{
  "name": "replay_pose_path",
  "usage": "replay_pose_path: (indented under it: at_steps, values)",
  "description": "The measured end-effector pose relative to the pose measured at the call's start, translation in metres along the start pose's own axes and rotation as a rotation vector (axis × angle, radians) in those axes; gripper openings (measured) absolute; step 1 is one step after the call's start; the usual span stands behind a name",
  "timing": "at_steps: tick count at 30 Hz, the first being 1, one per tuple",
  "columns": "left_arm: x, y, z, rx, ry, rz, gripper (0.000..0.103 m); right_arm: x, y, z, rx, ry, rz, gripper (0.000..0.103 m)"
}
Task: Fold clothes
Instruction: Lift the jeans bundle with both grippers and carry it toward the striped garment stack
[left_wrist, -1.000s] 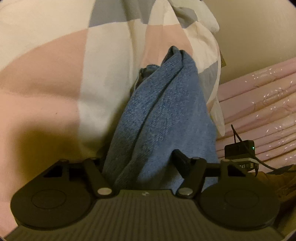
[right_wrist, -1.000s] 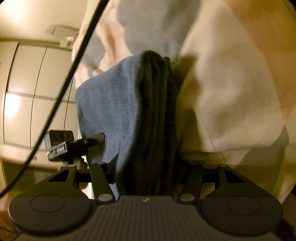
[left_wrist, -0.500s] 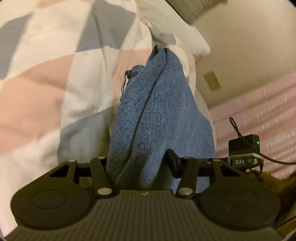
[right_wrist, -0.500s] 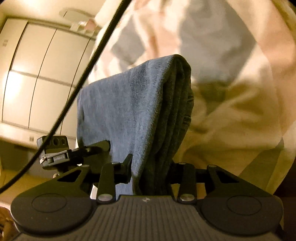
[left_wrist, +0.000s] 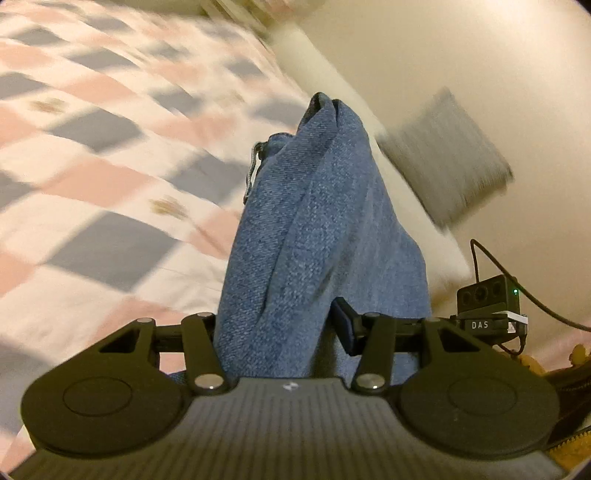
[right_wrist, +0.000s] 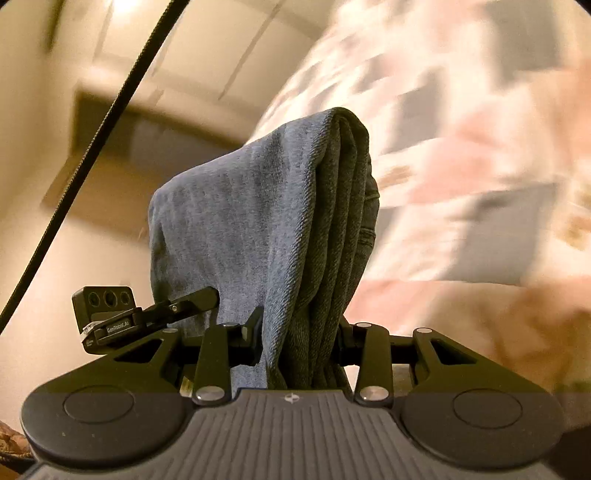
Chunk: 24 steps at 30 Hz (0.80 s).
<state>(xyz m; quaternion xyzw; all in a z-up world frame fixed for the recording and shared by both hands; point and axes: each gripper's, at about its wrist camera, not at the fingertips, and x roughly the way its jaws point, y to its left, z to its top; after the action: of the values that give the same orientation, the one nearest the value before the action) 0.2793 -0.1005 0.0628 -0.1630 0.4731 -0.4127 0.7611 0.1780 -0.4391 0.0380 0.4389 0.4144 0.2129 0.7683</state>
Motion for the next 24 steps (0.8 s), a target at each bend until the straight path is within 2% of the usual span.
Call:
replay_pose_path:
  at_steps: [6, 10, 13, 17, 24]
  values:
    - [-0.132, 0.028, -0.049, -0.111, -0.211, 0.142, 0.046, 0.078, 0.088, -0.023, -0.167, 0.188, 0.106, 0.038]
    - [-0.215, 0.055, -0.087, -0.171, -0.315, 0.204, 0.046, 0.141, 0.146, -0.048, -0.251, 0.286, 0.167, 0.038]
    - [-0.279, 0.081, -0.115, -0.213, -0.366, 0.243, 0.046, 0.191, 0.188, -0.08, -0.282, 0.336, 0.202, 0.038]
    - [-0.365, 0.12, -0.144, -0.245, -0.399, 0.3, 0.046, 0.26, 0.241, -0.142, -0.273, 0.387, 0.245, 0.037]
    - [-0.453, 0.168, -0.175, -0.317, -0.461, 0.366, 0.046, 0.368, 0.304, -0.203, -0.246, 0.498, 0.282, 0.037]
